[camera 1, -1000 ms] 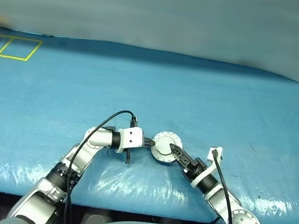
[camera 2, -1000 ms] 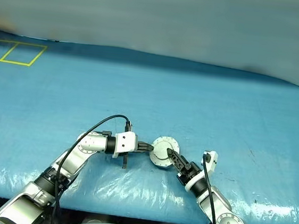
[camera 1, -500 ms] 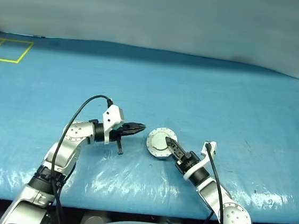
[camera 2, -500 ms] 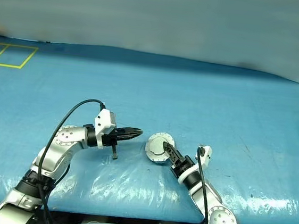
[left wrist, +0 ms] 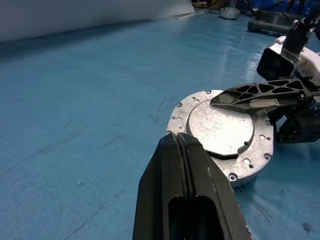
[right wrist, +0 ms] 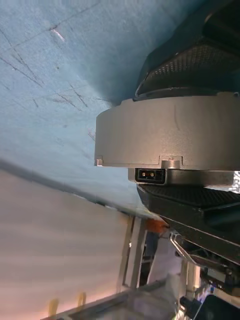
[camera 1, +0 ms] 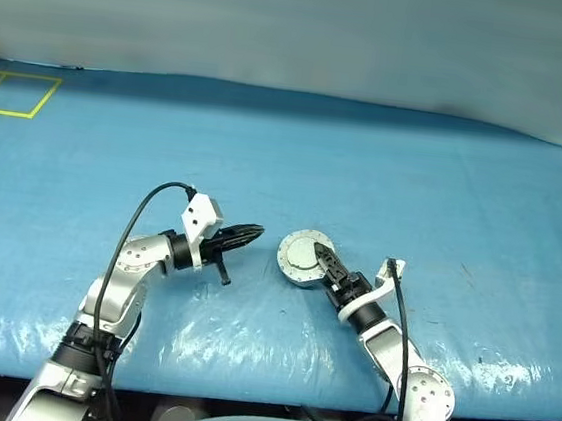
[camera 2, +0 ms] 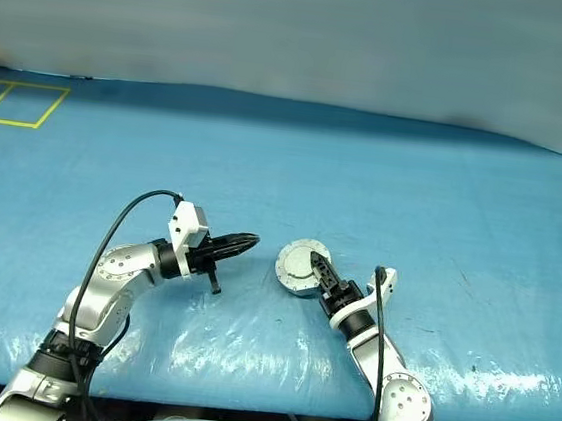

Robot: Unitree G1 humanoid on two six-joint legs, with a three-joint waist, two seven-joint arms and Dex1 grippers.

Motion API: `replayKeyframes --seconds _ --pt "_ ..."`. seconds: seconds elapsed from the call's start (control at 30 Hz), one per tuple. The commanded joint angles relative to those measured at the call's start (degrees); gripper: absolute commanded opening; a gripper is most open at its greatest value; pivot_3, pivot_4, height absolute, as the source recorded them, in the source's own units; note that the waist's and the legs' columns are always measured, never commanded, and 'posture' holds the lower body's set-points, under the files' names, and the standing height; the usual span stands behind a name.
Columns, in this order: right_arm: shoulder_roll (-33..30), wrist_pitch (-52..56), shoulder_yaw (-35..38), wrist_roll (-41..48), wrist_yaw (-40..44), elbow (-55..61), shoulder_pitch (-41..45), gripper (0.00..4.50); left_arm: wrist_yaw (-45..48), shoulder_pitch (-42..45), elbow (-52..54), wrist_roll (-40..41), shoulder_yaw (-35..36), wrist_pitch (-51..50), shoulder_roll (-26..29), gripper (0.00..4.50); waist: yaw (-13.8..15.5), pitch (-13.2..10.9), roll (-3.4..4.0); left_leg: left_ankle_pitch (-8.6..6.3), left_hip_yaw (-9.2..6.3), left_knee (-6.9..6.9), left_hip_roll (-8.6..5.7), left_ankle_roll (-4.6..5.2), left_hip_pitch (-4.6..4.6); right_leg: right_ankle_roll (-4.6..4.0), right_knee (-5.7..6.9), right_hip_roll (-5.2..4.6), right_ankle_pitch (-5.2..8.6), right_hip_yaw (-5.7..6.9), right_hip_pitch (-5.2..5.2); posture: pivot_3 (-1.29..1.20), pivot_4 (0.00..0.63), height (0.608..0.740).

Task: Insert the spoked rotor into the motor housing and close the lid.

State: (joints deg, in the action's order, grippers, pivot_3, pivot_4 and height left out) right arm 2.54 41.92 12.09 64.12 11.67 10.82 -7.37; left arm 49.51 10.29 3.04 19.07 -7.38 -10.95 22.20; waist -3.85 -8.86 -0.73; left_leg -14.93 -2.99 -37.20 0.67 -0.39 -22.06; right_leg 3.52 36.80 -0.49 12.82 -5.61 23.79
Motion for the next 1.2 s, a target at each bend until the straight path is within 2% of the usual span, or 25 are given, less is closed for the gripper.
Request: replayKeyframes --seconds 0.03,0.13,0.2,0.33,0.5,0.6,0.8,0.93,1.07,1.2 --pt "1.1 0.7 1.1 6.1 2.0 1.5 1.8 2.44 0.1 0.7 2.4 4.0 2.2 -2.2 -0.9 0.00 0.0 0.0 0.05 0.00 -0.01 0.04 0.00 0.00 -0.03 0.07 0.00 0.00 -0.04 0.01 0.04 0.00 0.150 0.740" --pt "1.8 1.4 1.4 9.6 3.2 1.9 3.3 2.44 2.7 -0.4 4.2 9.8 3.6 -5.6 -0.9 0.00 -0.1 -0.2 0.19 0.00 -0.05 0.07 -0.01 0.00 -0.23 0.21 0.01 0.02 -0.11 0.03 0.23 0.00 0.150 0.740" --pt "2.1 1.9 0.9 10.9 3.4 2.3 3.5 2.44 4.2 -1.6 5.9 13.6 4.3 -8.6 -0.6 0.00 -0.1 -0.2 0.21 0.01 -0.02 0.00 0.00 -0.01 -0.80 0.28 0.09 0.03 -0.17 0.02 0.78 0.00 0.150 0.740" --pt "2.1 2.4 0.3 13.2 4.2 3.7 3.9 2.44 2.9 -2.9 7.2 18.9 6.7 -15.3 0.0 0.00 0.0 -0.2 0.23 0.01 -0.10 0.01 -0.04 -0.01 -0.89 0.27 0.08 0.01 -0.16 0.05 0.80 0.00 0.150 0.740" --pt "1.2 2.6 -0.5 14.4 4.1 4.7 5.8 2.44 1.3 -5.1 8.5 28.9 11.5 -22.2 -1.8 0.00 0.0 -0.2 0.24 0.01 -0.08 -0.07 -0.05 -0.01 -0.90 0.30 0.07 -0.02 -0.16 0.06 0.78 0.00 0.150 0.740" --pt "0.7 3.3 -1.6 15.6 4.5 6.1 7.5 2.44 -0.7 -6.6 8.5 32.9 12.6 -26.4 -3.0 0.60 0.0 -0.2 0.25 0.01 -0.08 -0.12 -0.05 -0.01 -0.90 0.33 0.09 0.00 -0.17 0.07 0.77 0.00 0.150 0.740" --pt "-1.1 5.6 -4.7 16.9 5.4 8.3 8.7 2.44 -4.3 -8.3 9.7 40.2 15.1 -29.2 -8.0 2.58 0.1 -0.2 0.25 0.01 -0.15 -0.17 -0.07 -0.01 -0.90 0.32 0.11 0.00 -0.18 0.11 0.73 0.00 0.150 0.740" --pt "-1.9 6.1 -6.0 17.2 5.1 9.0 8.9 2.44 -5.4 -10.0 11.8 40.4 14.2 -28.3 -10.5 3.91 0.1 -0.2 0.25 0.01 -0.15 -0.20 -0.08 -0.01 -0.90 0.32 0.11 -0.01 -0.19 0.10 0.71 0.00 0.150 0.740" --pt "-3.5 6.6 -6.7 17.5 5.1 8.9 9.6 2.44 -5.4 -10.7 13.6 41.2 12.5 -29.4 -11.4 3.91 0.1 -0.2 0.25 0.01 -0.15 -0.23 -0.08 -0.02 -0.90 0.32 0.12 0.00 -0.20 0.09 0.71 0.00 0.150 0.740" --pt "-4.3 6.7 -7.0 17.9 3.9 8.2 10.7 2.44 -7.0 -8.8 9.3 40.8 12.9 -28.8 -13.8 3.91 0.2 -0.2 0.24 0.01 -0.15 -0.35 -0.09 -0.02 -0.90 0.36 0.13 0.02 -0.21 0.10 0.65 0.00 0.150 0.740"
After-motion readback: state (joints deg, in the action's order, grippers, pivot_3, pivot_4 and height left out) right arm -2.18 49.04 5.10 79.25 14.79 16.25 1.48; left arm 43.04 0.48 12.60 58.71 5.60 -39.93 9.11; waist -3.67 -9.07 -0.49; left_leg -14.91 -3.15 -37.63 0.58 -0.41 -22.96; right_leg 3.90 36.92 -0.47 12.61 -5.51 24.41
